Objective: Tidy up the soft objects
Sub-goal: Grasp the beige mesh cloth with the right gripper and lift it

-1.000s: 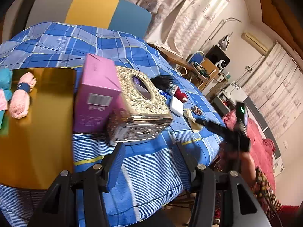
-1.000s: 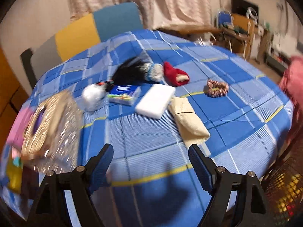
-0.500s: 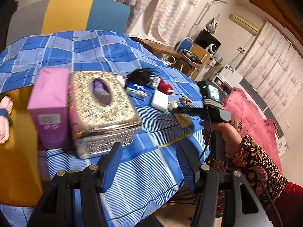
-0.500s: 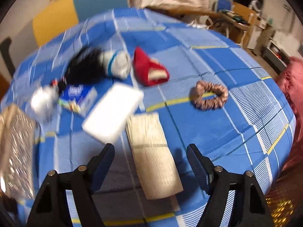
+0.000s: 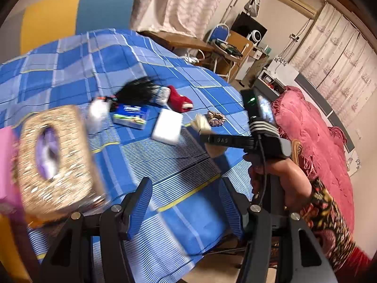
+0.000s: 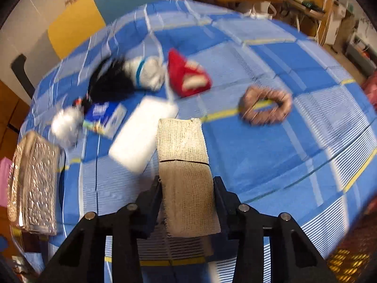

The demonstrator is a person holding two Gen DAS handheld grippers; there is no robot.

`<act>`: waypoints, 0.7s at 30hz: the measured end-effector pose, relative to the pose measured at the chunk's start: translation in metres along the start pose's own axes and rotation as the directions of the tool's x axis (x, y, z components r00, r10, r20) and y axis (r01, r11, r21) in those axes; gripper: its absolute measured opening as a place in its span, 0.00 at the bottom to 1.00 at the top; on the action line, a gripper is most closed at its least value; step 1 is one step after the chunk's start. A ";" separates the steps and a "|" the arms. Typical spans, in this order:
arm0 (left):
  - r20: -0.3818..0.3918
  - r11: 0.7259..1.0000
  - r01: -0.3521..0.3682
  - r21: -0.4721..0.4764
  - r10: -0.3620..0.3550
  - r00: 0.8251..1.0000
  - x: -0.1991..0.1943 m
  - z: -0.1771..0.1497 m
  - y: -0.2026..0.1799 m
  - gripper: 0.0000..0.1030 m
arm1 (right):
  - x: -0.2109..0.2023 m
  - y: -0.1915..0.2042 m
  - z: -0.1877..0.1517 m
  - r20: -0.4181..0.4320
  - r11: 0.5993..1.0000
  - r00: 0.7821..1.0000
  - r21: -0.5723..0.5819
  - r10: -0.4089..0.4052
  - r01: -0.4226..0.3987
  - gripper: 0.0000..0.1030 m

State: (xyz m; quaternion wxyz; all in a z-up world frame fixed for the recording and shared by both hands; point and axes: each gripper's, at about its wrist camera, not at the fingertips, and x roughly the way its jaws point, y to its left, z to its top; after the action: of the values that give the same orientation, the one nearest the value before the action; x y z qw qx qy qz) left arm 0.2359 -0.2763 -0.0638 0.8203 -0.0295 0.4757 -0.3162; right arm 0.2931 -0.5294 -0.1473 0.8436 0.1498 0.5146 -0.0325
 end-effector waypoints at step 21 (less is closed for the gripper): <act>-0.189 0.982 -0.135 0.133 0.159 0.969 0.184 0.080 -0.009 0.58 | -0.009 -0.055 0.003 0.048 0.954 0.993 0.278 0.108 -0.117 0.42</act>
State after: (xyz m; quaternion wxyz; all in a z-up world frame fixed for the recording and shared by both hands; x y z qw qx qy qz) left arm 0.3594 -0.4038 -0.1571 0.7903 0.0866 0.5363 -0.2835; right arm 0.2801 -0.5838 -0.1505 0.8225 0.2960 0.4820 -0.0594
